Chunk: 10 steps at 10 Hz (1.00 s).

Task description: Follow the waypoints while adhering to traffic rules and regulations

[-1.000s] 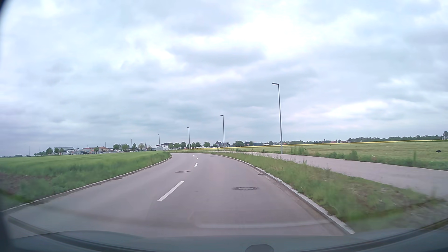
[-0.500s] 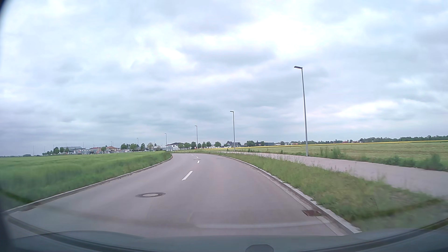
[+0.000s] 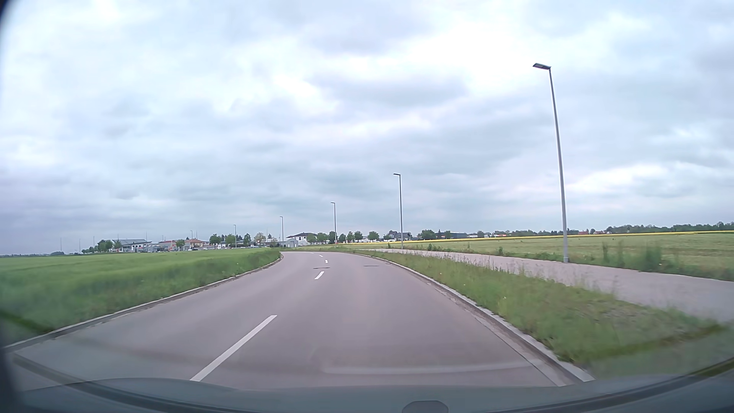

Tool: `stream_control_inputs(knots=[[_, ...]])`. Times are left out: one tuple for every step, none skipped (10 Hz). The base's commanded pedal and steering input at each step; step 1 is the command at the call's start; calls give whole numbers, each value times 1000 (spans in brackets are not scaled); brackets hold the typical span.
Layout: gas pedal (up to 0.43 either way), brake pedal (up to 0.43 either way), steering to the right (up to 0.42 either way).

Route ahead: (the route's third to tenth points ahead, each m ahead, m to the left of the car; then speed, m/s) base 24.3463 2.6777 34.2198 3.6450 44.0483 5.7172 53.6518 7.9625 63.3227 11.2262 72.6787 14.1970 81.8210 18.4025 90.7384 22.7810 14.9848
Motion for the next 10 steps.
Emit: stream_control_inputs(knots=[[169, 0, -26], [169, 0, -26], [169, 0, -26], [177, 0, -27], [177, 0, -27], [177, 0, -26], [177, 0, -27], [177, 0, -26], [177, 0, -26], [177, 0, -27]])
